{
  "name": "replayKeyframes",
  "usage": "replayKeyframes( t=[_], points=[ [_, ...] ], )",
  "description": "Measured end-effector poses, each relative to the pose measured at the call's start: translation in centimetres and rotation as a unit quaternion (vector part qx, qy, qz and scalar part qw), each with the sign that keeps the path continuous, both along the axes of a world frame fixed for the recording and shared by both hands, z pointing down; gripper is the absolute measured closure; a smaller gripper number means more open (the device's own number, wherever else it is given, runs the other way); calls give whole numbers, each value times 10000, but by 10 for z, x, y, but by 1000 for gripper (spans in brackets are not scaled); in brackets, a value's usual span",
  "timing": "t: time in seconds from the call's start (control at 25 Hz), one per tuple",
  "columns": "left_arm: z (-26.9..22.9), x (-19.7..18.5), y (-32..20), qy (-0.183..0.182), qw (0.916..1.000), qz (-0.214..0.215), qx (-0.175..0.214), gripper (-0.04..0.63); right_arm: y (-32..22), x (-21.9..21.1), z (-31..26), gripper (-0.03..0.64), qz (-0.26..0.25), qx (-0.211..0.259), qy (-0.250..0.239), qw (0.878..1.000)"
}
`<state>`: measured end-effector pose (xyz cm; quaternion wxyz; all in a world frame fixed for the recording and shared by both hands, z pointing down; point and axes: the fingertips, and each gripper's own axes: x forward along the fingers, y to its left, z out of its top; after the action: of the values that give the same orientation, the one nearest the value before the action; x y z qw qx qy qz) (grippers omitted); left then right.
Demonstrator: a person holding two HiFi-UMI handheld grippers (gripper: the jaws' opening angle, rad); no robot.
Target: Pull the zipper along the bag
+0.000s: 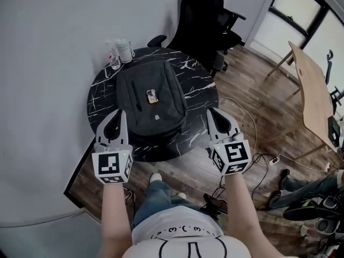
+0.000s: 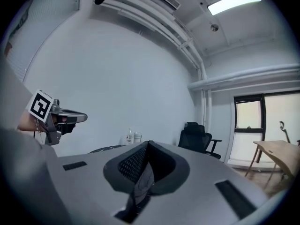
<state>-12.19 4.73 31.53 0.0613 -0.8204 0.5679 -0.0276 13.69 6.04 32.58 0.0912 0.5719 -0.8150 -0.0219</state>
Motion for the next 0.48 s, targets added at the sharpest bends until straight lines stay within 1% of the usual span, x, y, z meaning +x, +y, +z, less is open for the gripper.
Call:
replayKeyframes(
  t=[0.16, 0.24, 0.36, 0.48],
  points=[
    [-10, -22, 27, 95, 9991, -405, 81, 580, 19, 19, -11, 565, 26, 133, -31, 9999],
    [-13, -27, 39, 101, 9986, -518, 100, 580, 28, 24, -16, 566, 4, 206, -25, 9998],
    [-17, -26, 52, 52, 9981, -582, 180, 580, 38, 24, -20, 565, -51, 310, -27, 9995],
    [-22, -19, 60, -36, 9982, -550, 235, 580, 47, 23, -25, 565, -66, 377, 3, 9993]
  ],
)
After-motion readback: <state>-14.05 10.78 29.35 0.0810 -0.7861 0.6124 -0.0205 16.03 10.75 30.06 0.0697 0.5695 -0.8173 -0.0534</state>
